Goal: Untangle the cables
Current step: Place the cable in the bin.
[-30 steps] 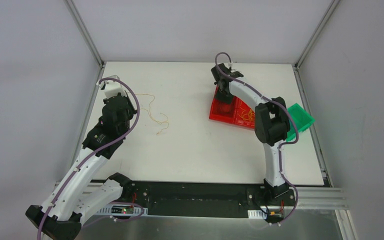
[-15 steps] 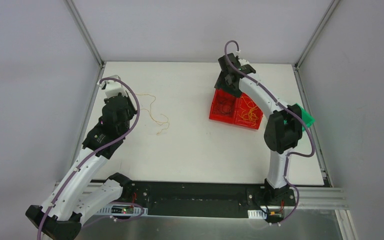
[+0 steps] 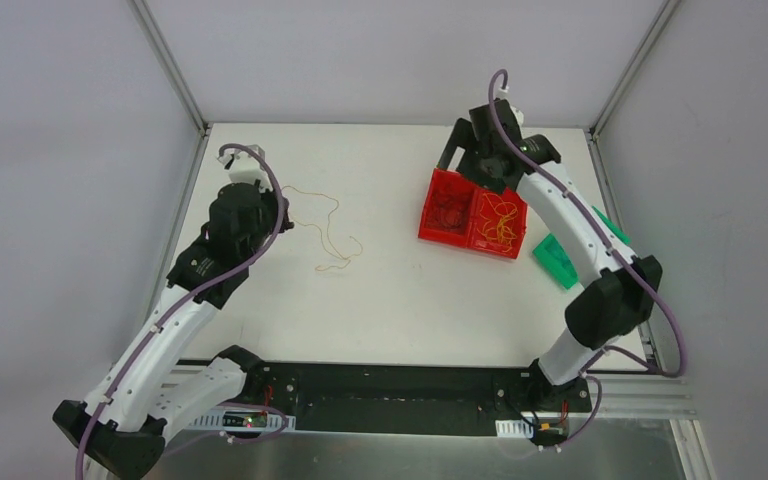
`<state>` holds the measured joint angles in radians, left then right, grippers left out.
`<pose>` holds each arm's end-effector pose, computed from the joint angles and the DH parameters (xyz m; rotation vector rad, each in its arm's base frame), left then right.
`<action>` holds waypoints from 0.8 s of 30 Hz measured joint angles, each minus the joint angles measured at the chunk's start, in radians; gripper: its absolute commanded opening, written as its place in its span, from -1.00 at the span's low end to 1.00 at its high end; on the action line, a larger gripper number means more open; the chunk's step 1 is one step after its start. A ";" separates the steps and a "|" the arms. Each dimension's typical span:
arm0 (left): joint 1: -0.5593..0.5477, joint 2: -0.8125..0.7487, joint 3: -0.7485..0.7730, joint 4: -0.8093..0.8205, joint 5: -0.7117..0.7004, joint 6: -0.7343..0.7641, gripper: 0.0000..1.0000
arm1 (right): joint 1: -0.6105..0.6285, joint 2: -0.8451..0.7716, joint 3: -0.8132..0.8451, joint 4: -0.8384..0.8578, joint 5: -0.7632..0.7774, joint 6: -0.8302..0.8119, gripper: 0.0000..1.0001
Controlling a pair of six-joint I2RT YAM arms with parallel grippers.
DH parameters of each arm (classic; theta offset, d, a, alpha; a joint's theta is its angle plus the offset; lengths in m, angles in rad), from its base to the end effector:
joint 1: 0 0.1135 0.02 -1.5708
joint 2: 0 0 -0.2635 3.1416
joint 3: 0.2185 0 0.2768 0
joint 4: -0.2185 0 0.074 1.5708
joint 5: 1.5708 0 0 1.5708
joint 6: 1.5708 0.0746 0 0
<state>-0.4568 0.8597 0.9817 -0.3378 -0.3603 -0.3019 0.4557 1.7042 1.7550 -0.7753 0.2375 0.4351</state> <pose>0.2354 -0.0864 0.3748 -0.1209 1.7740 -0.2265 0.3953 0.1742 0.3512 0.0988 2.2762 0.1964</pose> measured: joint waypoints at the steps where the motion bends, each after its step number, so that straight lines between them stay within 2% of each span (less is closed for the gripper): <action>1: 0.000 0.006 0.007 -0.007 0.021 -0.011 -1.00 | 0.000 -0.030 -0.033 0.010 -0.016 -0.006 0.99; 4: -0.018 0.040 0.032 -0.024 0.093 -0.065 -1.00 | -0.004 -0.188 -0.230 0.067 -0.089 -0.030 0.97; 7: -0.087 0.119 0.090 -0.041 0.122 -0.103 -1.00 | -0.017 -0.330 -0.366 0.068 -0.134 -0.044 0.97; 11: -0.194 0.290 0.228 -0.050 0.153 -0.134 -1.00 | -0.076 -0.454 -0.452 0.064 -0.109 -0.045 0.97; 14: -0.233 0.395 0.336 -0.056 0.180 -0.167 -1.00 | -0.129 -0.528 -0.523 0.062 -0.050 -0.032 0.97; 18: -0.257 0.522 0.502 -0.053 0.232 -0.220 -1.00 | -0.184 -0.634 -0.588 0.050 0.036 -0.011 0.97; 24: -0.264 0.752 0.793 -0.004 0.311 -0.317 -1.00 | -0.243 -0.743 -0.594 0.045 0.126 -0.002 0.98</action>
<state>-0.7204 1.6119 1.7752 -0.3420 -0.0490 -0.6186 0.2131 0.9615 1.1614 -0.7300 0.3630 0.4332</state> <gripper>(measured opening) 0.010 0.988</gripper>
